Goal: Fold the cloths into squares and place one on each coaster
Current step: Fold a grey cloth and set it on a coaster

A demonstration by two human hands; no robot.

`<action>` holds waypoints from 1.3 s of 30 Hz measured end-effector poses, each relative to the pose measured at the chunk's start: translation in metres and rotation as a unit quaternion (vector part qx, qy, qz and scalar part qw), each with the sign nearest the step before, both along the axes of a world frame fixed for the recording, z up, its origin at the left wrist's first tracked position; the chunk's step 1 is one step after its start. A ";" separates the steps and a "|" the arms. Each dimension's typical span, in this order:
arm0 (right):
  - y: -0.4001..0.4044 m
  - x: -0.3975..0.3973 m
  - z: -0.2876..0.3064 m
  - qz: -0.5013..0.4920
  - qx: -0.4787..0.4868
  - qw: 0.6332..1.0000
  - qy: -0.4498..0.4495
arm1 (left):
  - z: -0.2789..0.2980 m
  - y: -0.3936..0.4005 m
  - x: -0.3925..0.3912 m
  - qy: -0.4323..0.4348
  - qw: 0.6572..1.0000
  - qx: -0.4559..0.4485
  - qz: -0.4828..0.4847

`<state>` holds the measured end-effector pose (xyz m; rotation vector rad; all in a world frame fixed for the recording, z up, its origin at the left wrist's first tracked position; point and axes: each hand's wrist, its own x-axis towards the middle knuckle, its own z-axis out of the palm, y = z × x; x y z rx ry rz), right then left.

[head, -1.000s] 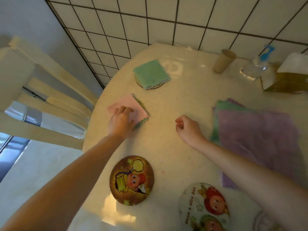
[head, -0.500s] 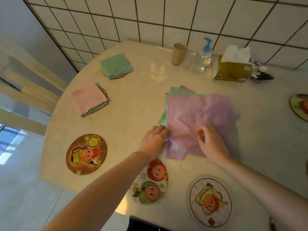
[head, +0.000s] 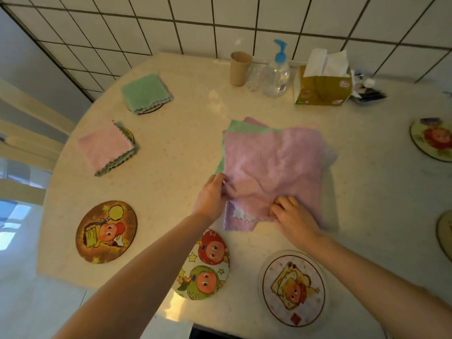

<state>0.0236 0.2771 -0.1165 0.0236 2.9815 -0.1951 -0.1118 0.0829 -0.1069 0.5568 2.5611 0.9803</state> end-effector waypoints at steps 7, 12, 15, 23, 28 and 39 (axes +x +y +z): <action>0.010 -0.009 0.034 -0.080 -0.164 0.983 0.003 | 0.008 -0.009 -0.006 0.043 0.999 0.012 0.003; 0.016 -0.024 0.060 -0.092 -0.186 0.977 0.043 | 0.016 0.010 0.014 0.195 0.953 -0.073 -0.220; 0.015 -0.033 0.075 -0.062 -0.188 0.977 0.081 | 0.019 0.030 0.029 0.120 0.953 -0.121 -0.252; 0.017 -0.051 0.114 0.058 -0.176 0.983 0.011 | 0.051 0.008 0.003 0.070 0.990 -0.067 -0.100; 0.012 -0.069 0.110 0.028 0.004 1.000 0.007 | 0.084 -0.033 -0.034 0.109 0.987 -0.079 -0.092; -0.080 -0.136 0.171 -0.014 -0.022 0.979 0.202 | 0.150 -0.146 -0.114 0.107 0.990 0.086 0.043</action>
